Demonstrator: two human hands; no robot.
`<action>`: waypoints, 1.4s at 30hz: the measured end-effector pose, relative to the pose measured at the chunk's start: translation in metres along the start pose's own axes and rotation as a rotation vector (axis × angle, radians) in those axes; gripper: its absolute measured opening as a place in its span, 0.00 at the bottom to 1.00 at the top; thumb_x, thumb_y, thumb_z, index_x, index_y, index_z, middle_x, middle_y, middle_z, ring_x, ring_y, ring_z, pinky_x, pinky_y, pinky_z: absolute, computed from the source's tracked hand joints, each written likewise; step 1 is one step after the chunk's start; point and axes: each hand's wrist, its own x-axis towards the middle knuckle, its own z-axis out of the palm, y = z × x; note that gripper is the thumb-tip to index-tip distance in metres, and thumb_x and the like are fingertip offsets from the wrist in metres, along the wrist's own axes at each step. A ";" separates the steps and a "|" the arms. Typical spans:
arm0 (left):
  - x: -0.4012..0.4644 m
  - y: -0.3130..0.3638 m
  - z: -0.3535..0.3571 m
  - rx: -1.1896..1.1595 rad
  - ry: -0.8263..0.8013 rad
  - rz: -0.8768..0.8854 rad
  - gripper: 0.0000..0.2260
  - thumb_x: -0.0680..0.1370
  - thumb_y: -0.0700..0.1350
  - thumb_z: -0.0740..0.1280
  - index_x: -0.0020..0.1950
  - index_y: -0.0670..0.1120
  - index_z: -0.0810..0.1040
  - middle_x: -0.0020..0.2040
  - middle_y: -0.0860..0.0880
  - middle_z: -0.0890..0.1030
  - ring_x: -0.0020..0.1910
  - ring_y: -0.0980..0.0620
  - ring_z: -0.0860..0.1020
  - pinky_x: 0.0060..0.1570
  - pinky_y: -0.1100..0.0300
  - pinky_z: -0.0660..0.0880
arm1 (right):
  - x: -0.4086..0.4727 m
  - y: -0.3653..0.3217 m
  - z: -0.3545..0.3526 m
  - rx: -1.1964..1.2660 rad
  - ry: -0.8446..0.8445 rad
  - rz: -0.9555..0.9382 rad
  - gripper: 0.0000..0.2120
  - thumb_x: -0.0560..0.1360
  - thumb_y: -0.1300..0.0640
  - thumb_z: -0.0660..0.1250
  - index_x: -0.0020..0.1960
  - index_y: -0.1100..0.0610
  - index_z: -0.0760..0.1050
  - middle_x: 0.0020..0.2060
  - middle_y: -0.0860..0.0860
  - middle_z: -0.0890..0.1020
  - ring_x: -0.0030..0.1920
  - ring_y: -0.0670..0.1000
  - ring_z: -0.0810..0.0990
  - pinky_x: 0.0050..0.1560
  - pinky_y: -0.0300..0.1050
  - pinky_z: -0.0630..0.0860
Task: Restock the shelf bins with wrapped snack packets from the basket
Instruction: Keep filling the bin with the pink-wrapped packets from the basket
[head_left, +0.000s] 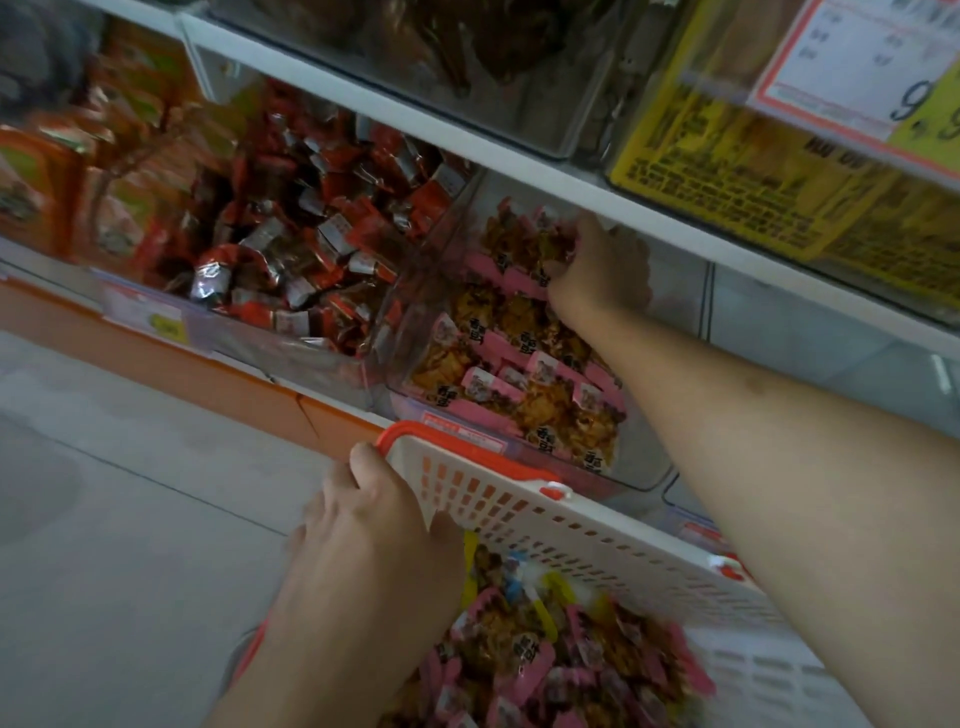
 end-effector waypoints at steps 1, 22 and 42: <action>0.000 0.000 0.000 -0.002 0.004 0.004 0.18 0.80 0.57 0.63 0.55 0.54 0.53 0.53 0.51 0.64 0.62 0.44 0.72 0.60 0.48 0.73 | -0.001 -0.001 -0.001 -0.014 -0.001 -0.017 0.22 0.83 0.48 0.68 0.76 0.50 0.71 0.70 0.57 0.73 0.73 0.62 0.70 0.66 0.56 0.72; 0.010 -0.009 -0.013 -0.046 -0.001 -0.001 0.11 0.80 0.44 0.62 0.61 0.47 0.68 0.59 0.43 0.77 0.51 0.42 0.77 0.44 0.51 0.74 | -0.137 0.014 -0.063 0.256 0.085 -0.422 0.14 0.79 0.61 0.68 0.65 0.56 0.75 0.61 0.53 0.75 0.61 0.50 0.76 0.63 0.46 0.77; -0.021 -0.045 -0.015 0.067 -0.028 -0.008 0.14 0.80 0.41 0.65 0.65 0.45 0.70 0.52 0.47 0.76 0.47 0.47 0.79 0.41 0.52 0.79 | -0.310 0.092 0.065 -0.223 -0.578 -0.062 0.23 0.80 0.47 0.74 0.71 0.54 0.76 0.69 0.51 0.78 0.71 0.55 0.74 0.70 0.52 0.77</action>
